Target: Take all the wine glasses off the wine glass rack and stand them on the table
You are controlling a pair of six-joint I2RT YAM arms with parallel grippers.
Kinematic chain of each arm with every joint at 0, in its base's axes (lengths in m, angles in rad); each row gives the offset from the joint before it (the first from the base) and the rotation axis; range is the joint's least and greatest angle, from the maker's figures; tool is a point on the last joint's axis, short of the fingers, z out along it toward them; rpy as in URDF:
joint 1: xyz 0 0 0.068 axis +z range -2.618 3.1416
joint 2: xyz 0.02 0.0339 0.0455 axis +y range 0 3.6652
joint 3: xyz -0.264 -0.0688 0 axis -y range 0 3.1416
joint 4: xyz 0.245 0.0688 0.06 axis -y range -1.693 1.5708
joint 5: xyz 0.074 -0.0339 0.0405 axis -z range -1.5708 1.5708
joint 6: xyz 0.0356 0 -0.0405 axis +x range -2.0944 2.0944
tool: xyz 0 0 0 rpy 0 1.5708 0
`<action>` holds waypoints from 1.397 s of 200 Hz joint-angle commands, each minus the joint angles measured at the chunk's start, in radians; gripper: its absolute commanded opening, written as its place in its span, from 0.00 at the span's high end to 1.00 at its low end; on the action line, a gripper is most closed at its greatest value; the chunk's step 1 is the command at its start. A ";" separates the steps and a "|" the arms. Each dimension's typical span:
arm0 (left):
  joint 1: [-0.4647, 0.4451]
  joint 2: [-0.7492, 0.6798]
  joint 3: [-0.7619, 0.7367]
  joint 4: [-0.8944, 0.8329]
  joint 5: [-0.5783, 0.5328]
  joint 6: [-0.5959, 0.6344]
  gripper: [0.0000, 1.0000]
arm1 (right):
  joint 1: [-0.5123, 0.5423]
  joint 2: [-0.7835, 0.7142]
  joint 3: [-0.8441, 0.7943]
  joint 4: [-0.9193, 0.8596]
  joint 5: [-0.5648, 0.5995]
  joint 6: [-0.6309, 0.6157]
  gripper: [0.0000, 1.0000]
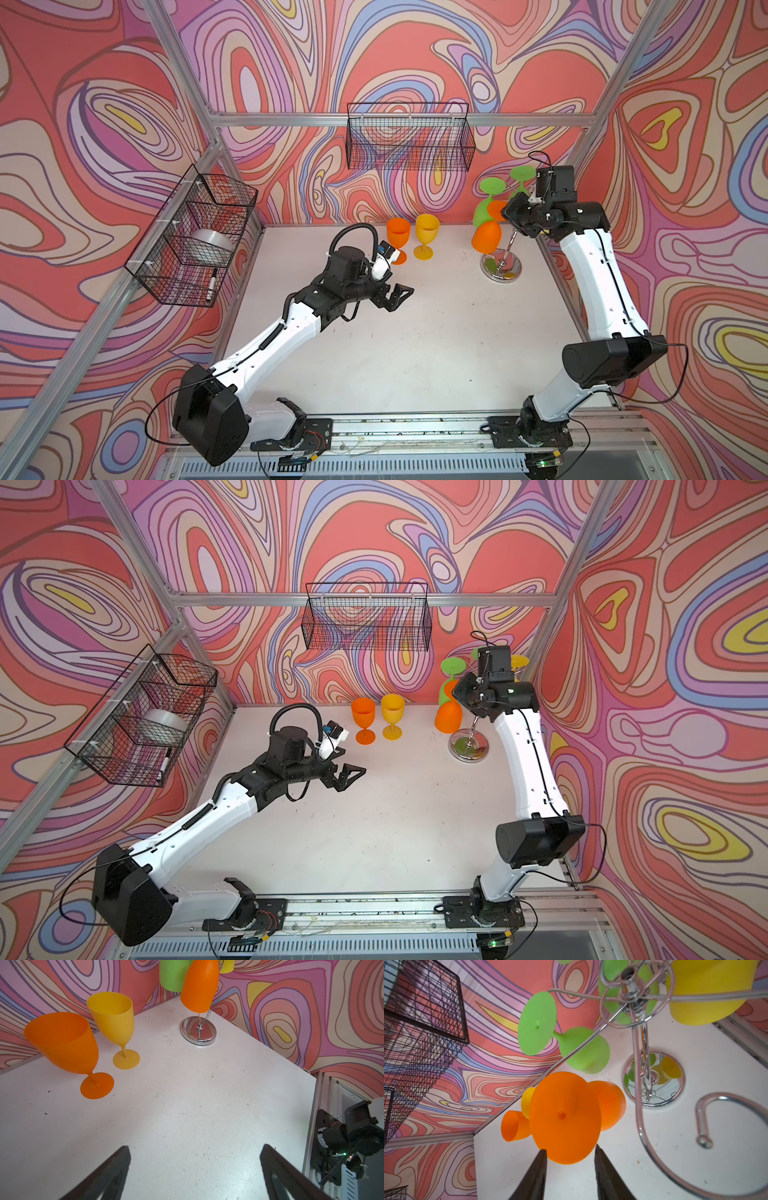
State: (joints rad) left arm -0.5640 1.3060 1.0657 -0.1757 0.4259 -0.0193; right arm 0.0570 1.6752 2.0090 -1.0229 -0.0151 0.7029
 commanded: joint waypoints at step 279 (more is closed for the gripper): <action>-0.018 -0.008 0.021 -0.007 0.011 0.005 0.03 | -0.098 -0.211 -0.303 0.261 -0.184 0.081 0.60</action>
State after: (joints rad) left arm -0.5762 1.3052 1.0657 -0.1761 0.4301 -0.0223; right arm -0.0380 1.4372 1.6882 -0.7959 -0.1703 0.7841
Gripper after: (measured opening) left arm 0.975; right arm 0.394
